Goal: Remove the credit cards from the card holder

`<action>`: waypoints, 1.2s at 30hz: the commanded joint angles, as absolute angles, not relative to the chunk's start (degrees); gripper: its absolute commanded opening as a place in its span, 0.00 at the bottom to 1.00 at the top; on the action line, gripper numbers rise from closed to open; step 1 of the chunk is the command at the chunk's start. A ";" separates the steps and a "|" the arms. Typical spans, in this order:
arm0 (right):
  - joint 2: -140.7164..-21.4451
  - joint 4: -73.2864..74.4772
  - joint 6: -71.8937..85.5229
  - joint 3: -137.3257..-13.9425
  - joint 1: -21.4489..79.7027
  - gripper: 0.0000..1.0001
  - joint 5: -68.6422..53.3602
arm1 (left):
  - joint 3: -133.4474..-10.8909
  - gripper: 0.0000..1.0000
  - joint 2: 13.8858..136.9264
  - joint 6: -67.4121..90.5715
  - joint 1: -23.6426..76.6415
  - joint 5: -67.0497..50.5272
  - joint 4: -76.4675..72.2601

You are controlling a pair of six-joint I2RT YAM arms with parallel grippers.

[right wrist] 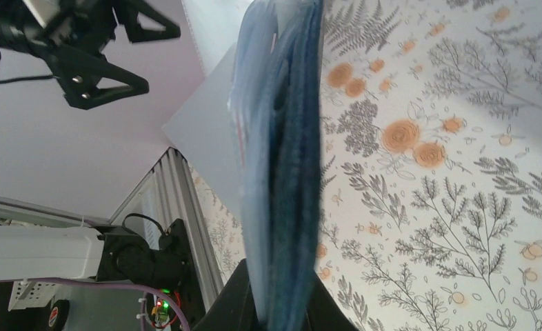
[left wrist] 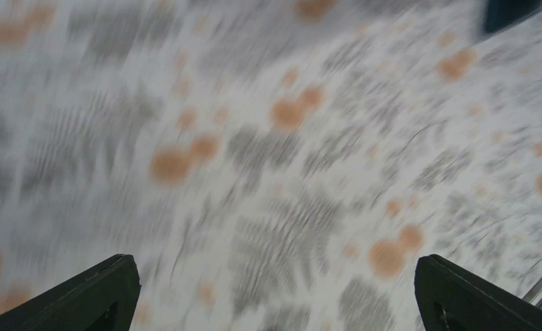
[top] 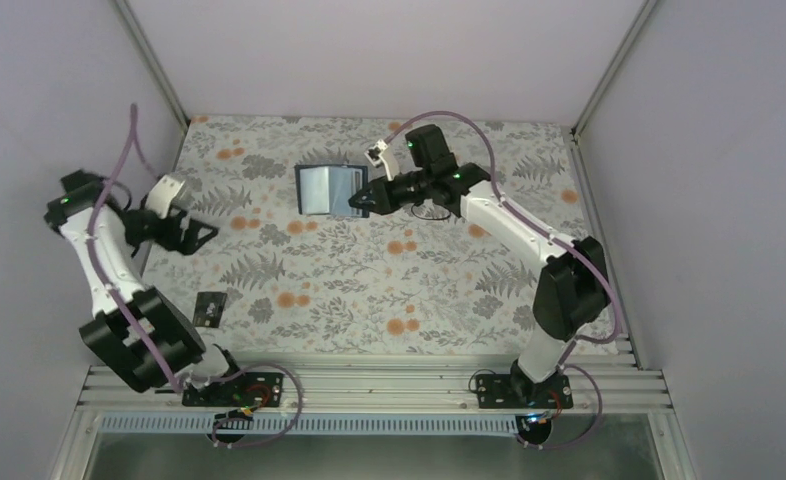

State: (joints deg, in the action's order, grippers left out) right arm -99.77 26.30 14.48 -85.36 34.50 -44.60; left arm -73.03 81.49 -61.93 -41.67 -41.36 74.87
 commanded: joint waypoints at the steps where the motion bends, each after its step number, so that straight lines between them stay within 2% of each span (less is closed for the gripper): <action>1: -93.52 22.92 11.77 -84.66 34.99 0.04 -46.80 | -77.83 1.00 76.03 -61.37 -30.95 -62.56 77.68; 4: -91.91 21.46 11.55 -82.94 34.98 0.04 -47.61 | -80.31 1.00 75.62 -58.72 -22.59 -71.59 77.06; 6: -90.88 20.22 11.46 -81.68 34.98 0.04 -48.70 | -81.45 1.00 76.07 -50.96 -17.43 -73.41 72.30; 9: -89.36 19.51 10.72 -80.48 35.07 0.04 -49.26 | -81.58 1.00 77.22 -36.51 -8.58 -68.91 62.56; 14: -87.06 19.63 9.11 -79.38 35.12 0.04 -50.10 | -83.58 1.00 82.47 -31.72 1.70 -60.28 59.91; 23: -86.57 19.70 6.54 -79.19 35.07 0.04 -53.44 | -81.62 1.00 82.78 -30.03 8.00 -61.91 53.59; 27: -88.25 19.71 7.10 -79.87 35.07 0.04 -52.69 | -79.99 0.91 83.15 -27.86 8.51 -62.37 50.60; 29: -89.13 19.29 7.94 -79.91 35.11 0.04 -52.57 | -79.46 0.90 83.69 -27.93 9.37 -62.40 50.37; 31: -89.41 18.23 8.81 -79.68 35.07 0.04 -52.80 | -79.25 0.92 84.11 -28.46 10.10 -62.66 50.47; 34: -90.06 17.44 10.18 -79.82 35.07 0.04 -52.51 | -78.49 1.00 83.98 -28.65 11.23 -62.75 49.69; 36: -90.51 16.46 11.29 -79.79 35.07 0.04 -52.39 | -77.60 1.00 83.65 -28.60 12.08 -62.58 48.93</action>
